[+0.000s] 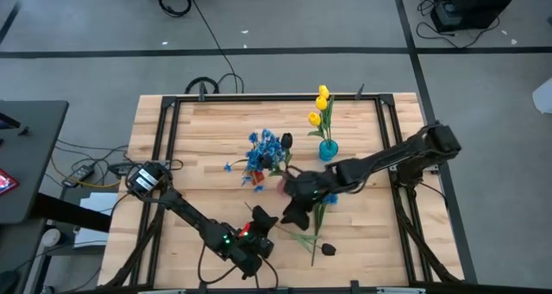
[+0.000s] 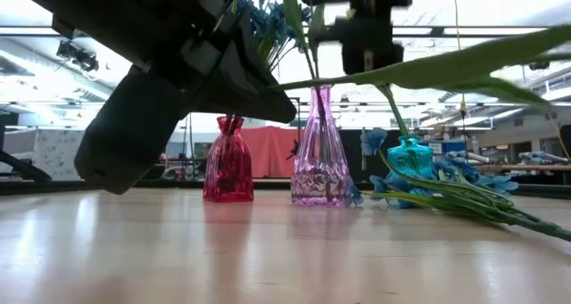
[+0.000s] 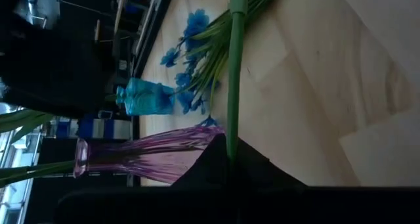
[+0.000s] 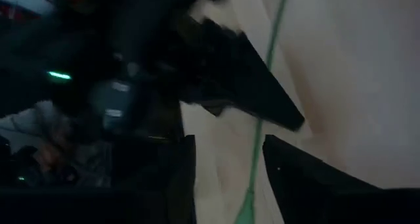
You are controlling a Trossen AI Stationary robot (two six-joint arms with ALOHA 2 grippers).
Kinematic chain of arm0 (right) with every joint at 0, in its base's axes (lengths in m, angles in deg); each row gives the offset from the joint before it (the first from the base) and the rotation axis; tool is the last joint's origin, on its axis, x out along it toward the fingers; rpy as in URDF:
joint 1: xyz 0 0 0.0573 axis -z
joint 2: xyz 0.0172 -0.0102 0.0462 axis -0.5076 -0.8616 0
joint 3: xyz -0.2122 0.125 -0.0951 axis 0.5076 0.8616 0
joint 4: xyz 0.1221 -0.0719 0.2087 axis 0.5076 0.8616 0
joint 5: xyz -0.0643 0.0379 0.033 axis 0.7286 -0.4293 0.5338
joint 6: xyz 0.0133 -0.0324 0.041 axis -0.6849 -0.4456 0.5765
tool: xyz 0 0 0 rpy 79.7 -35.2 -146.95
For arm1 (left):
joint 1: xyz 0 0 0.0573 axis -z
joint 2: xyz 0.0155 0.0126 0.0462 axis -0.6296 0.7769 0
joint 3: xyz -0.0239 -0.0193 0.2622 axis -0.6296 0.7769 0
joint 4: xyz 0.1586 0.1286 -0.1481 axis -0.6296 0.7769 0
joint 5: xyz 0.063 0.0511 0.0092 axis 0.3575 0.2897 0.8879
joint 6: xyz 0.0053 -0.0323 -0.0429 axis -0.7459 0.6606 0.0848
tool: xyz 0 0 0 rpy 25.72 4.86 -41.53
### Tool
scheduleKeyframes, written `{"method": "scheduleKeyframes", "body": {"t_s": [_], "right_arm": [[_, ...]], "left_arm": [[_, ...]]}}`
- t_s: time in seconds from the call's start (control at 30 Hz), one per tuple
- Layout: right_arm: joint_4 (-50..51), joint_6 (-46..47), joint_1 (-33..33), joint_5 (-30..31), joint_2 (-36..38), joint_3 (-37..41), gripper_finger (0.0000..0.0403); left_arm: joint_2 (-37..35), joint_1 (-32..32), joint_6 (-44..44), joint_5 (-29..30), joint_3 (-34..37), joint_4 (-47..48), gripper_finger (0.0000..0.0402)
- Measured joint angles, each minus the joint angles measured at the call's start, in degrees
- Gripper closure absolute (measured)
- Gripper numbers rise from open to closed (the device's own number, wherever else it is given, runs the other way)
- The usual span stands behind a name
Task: Sort flowers into vase by color
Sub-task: Put the black flower into the pink vase
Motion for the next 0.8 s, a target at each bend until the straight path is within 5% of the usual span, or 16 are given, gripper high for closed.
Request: {"method": "scheduleKeyframes", "body": {"t_s": [0.43, 0.8], "right_arm": [[23.8, -10.5, -3.4, 18.2, 16.6, 1.0, 0.0201], [24.9, -5.1, -8.1, 20.6, 32.5, 18.1, 0.0226]], "left_arm": [[0.0, 0.0, 1.9, -4.9, 0.7, -3.9, 0.0395], [-2.0, -3.1, 5.6, -7.5, 0.7, -13.5, 0.0394]]}}
